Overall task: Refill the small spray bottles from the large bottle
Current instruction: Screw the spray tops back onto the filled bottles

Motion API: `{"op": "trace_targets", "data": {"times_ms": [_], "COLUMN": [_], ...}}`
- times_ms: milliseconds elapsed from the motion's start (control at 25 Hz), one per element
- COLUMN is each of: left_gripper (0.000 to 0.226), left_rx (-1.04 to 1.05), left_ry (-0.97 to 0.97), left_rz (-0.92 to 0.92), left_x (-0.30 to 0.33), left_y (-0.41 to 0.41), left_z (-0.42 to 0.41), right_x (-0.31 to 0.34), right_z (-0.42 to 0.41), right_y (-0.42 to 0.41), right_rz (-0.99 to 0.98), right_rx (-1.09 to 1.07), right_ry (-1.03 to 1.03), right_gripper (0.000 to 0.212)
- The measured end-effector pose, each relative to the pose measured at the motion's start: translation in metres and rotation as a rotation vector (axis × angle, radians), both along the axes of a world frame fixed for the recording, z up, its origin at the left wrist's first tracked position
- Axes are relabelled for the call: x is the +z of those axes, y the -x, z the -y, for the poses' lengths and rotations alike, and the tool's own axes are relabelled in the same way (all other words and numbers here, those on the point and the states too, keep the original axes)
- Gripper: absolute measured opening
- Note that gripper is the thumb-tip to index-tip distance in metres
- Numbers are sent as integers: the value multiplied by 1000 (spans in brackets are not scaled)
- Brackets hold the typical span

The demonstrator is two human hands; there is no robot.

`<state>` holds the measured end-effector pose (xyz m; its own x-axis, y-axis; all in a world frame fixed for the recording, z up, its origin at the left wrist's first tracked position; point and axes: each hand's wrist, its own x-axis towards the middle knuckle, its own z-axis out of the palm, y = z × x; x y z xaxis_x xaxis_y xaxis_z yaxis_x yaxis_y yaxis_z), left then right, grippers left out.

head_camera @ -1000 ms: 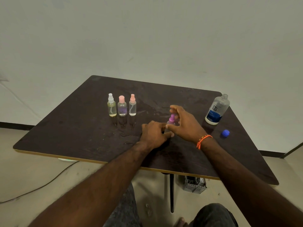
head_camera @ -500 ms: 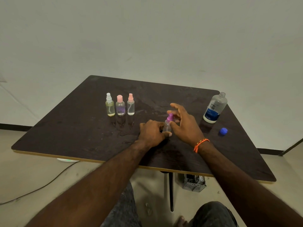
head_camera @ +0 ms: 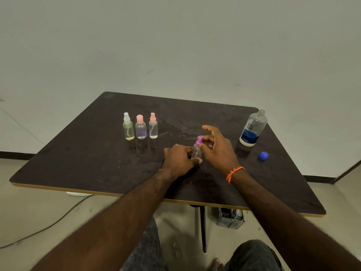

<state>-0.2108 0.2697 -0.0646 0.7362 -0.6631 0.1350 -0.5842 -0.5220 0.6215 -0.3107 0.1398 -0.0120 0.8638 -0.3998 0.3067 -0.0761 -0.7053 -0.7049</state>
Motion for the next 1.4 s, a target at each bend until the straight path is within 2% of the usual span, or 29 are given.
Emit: {"op": "trace_targets", "data": {"times_ms": [80, 160, 240, 280, 320, 400, 480, 720, 920, 1080, 1280, 1400], "left_gripper": [16, 31, 25, 16, 18, 35, 37, 36, 36, 17, 19, 38], "left_rx": [7, 22, 20, 15, 22, 27, 38, 35, 36, 22, 10, -34], "left_ry": [-11, -17, -15, -17, -18, -35, -34, -26, -38, -30, -45, -29], "left_rz": [28, 34, 23, 9, -4, 5, 26, 26, 48, 31, -3, 19], "left_x": [1, 0, 1, 1, 1, 1, 0, 0, -4, -6, 0, 5], "left_y": [1, 1, 1, 1, 0, 1, 1, 1, 0, -1, 4, 12], "left_z": [1, 1, 1, 1, 1, 1, 2, 2, 3, 4, 0, -5], "right_x": [0, -2, -4, -4, -4, -3, -4, -5, -11, -18, -34, -39], "right_z": [0, 0, 1, 2, 2, 1, 1, 6, -1, -6, -4, -3], "right_y": [0, 0, 0, 1, 0, 1, 1, 2, -3, -4, 9, 13], "right_rz": [14, -16, -27, -14, -1, 16, 34, -28, 62, 95, -26, -61], "right_rx": [-65, -85, -40, -13, 3, -15, -74, 19, -109, -155, -165, -130], "right_ry": [-19, -23, -69, -95, -109, -103, -91, -135, -153, -122, -146, -172], "right_gripper": [60, 71, 74, 70, 64, 55, 49, 54, 24, 23, 28, 28]}}
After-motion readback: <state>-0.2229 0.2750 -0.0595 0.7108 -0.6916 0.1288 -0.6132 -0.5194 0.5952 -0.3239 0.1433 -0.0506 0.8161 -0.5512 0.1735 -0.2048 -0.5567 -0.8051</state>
